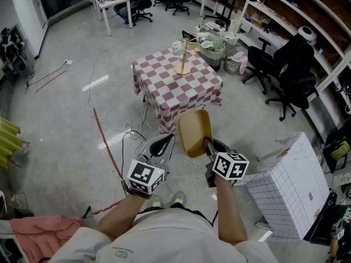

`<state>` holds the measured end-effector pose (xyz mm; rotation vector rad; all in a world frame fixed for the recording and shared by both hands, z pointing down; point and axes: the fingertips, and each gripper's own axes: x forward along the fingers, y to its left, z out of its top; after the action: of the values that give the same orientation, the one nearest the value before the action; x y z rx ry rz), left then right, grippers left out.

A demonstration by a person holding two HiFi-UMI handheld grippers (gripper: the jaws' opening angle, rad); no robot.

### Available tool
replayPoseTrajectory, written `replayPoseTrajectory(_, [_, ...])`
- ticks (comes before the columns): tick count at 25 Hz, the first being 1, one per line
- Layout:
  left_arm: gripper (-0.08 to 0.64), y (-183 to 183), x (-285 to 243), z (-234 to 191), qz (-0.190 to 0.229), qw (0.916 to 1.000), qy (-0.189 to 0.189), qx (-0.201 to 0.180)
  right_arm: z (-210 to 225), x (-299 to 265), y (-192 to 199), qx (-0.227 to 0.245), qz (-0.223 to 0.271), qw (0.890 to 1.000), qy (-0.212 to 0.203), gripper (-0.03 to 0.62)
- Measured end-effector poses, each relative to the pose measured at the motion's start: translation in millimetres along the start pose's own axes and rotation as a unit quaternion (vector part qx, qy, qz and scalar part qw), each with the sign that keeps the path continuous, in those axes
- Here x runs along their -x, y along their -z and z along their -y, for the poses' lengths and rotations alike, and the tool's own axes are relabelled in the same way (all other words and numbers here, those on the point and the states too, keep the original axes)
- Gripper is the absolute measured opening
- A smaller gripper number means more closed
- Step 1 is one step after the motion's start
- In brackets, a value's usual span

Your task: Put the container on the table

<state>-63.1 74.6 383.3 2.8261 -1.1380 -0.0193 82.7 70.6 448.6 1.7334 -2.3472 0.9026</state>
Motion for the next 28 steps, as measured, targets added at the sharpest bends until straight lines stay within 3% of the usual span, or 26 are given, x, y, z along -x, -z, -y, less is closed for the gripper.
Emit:
replayPoseTrajectory(16, [0.006,5,-7,11,-0.006,0.9999,-0.010,0.002,16,6,0,-0.011,0.001,1.000,-0.008,0.031])
replayPoseTrajectory(28, [0.006,5,-28,15,-0.006,0.9989,-0.046,-0.003,55,6,-21,-0.015,0.017,1.000,-0.021,0.031])
